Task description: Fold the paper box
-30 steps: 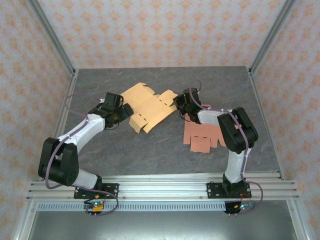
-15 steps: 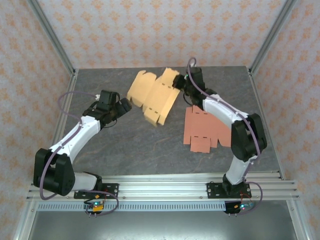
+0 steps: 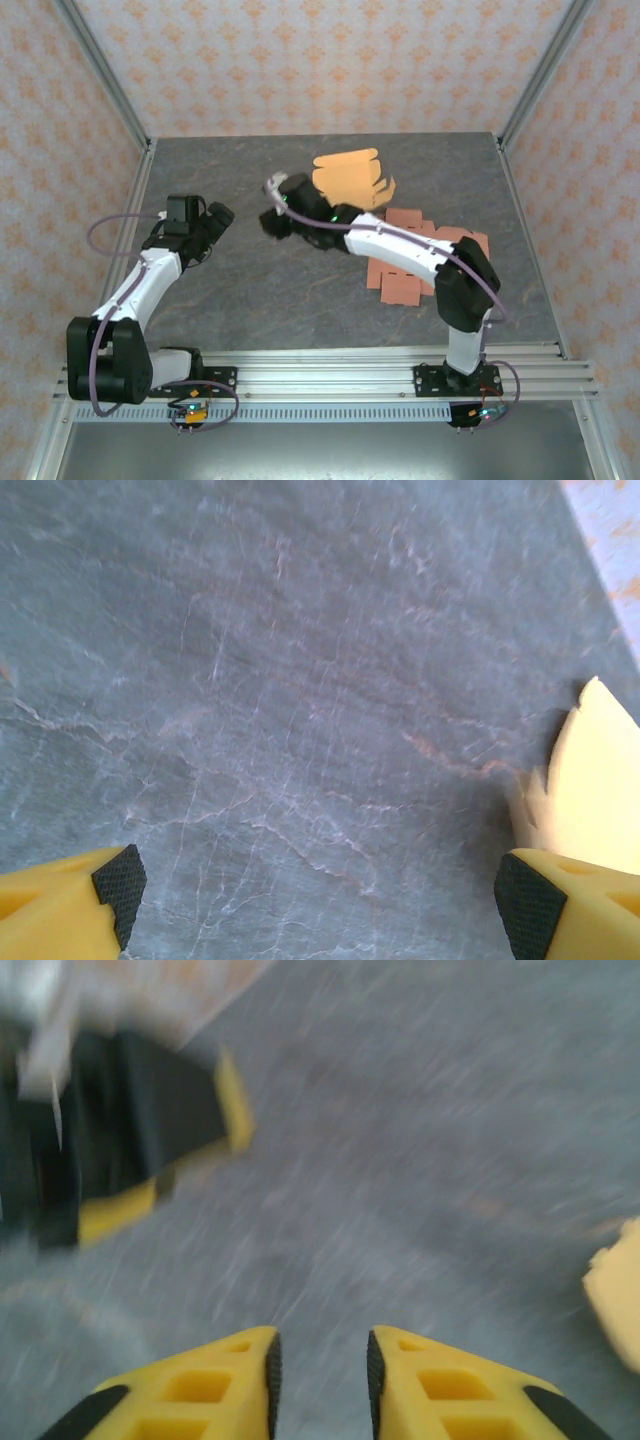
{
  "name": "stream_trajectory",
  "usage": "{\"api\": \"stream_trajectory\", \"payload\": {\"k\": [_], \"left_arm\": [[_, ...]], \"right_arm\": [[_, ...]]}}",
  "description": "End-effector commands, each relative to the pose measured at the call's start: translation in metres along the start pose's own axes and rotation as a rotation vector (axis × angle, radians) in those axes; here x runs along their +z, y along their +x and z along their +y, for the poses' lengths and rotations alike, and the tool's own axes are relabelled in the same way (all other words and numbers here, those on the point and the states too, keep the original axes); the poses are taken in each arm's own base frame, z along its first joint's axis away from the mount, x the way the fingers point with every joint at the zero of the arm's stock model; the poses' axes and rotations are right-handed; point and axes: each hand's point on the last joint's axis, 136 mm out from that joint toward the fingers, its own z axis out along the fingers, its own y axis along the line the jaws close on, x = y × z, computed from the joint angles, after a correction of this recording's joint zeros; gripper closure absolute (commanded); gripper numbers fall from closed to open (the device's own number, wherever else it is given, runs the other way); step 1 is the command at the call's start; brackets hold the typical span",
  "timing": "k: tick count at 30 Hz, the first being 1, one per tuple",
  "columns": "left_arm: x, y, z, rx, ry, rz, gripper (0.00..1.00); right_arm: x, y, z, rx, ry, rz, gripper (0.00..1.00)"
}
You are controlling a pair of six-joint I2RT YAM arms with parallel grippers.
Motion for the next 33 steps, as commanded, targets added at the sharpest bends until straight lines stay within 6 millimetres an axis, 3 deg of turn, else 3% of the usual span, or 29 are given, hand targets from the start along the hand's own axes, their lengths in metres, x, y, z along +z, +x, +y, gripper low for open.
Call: {"api": "stream_trajectory", "payload": {"k": [1,5,7,10,13,14,16,18,25,30,33], "left_arm": [[-0.012,-0.008,-0.001,0.002,-0.005,-0.030,0.06],[-0.004,-0.004,-0.008,-0.004,0.020,0.005,0.06],[0.007,0.001,-0.010,-0.014,0.027,0.032,0.06],[0.018,0.010,-0.021,0.009,0.045,0.058,0.06],[0.021,0.021,-0.038,0.096,0.044,0.061,0.06],[0.022,0.025,-0.042,0.120,0.038,0.063,0.06],[0.024,0.031,-0.050,0.146,0.035,0.077,0.06],[0.027,0.034,-0.053,0.143,0.037,0.091,0.06],[0.034,0.040,-0.045,0.143,0.005,0.110,0.06],[0.034,0.045,-0.038,0.136,-0.004,0.104,0.06],[0.031,0.044,-0.035,0.144,-0.019,0.100,0.06]], "right_arm": [[-0.028,-0.010,-0.014,0.086,0.010,-0.042,0.64],[-0.061,-0.019,-0.068,0.312,0.087,-0.093,0.53],[-0.074,-0.007,-0.116,0.530,0.214,-0.098,0.53],[-0.092,0.036,-0.183,0.938,0.403,-0.115,0.52],[-0.105,0.074,-0.218,1.175,0.521,-0.150,0.47],[-0.110,0.084,-0.226,1.217,0.573,-0.159,0.41],[-0.116,0.107,-0.238,1.352,0.630,-0.160,0.34],[-0.104,0.121,-0.237,1.480,0.576,-0.152,0.32],[-0.046,0.124,-0.219,1.694,0.328,-0.192,0.25],[-0.020,0.114,-0.223,1.725,0.257,-0.271,0.31],[-0.014,0.117,-0.233,1.725,0.281,-0.308,0.46]]}}
